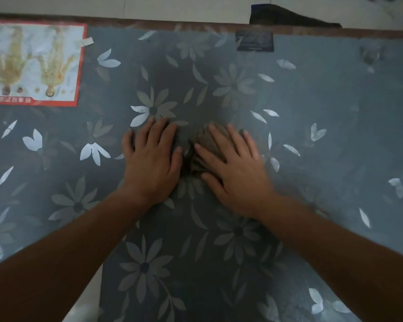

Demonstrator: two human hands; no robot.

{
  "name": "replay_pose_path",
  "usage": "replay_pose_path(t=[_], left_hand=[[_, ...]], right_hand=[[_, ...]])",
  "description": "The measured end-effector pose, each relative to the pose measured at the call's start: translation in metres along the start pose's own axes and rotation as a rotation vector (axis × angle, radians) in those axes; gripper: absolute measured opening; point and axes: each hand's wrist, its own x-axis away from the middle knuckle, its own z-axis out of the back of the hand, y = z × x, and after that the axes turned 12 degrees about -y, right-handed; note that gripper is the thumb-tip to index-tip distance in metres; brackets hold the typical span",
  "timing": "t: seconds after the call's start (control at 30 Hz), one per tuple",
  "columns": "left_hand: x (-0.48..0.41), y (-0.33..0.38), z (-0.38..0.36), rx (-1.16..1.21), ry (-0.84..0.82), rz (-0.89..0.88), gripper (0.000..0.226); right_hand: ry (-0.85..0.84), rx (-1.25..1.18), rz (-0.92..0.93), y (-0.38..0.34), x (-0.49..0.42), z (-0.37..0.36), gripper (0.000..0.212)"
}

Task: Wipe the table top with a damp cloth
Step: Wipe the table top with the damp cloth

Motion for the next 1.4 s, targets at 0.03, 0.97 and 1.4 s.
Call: replay_pose_path(t=[0.03, 0.97, 1.4], left_hand=[[-0.006, -0.001, 0.004, -0.004, 0.031, 0.005, 0.055], [-0.062, -0.035, 0.004, -0.156, 0.015, 0.022, 0.069], [-0.057, -0.027, 0.015, -0.032, 0.031, 0.049, 0.075]], right_hand=[[-0.017, 0.003, 0.021, 0.004, 0.004, 0.000, 0.057], [-0.046, -0.055, -0.065, 0.088, -0.170, 0.060, 0.059], [-0.066, 0.003, 0.050, 0.043, -0.224, 0.068, 0.054]])
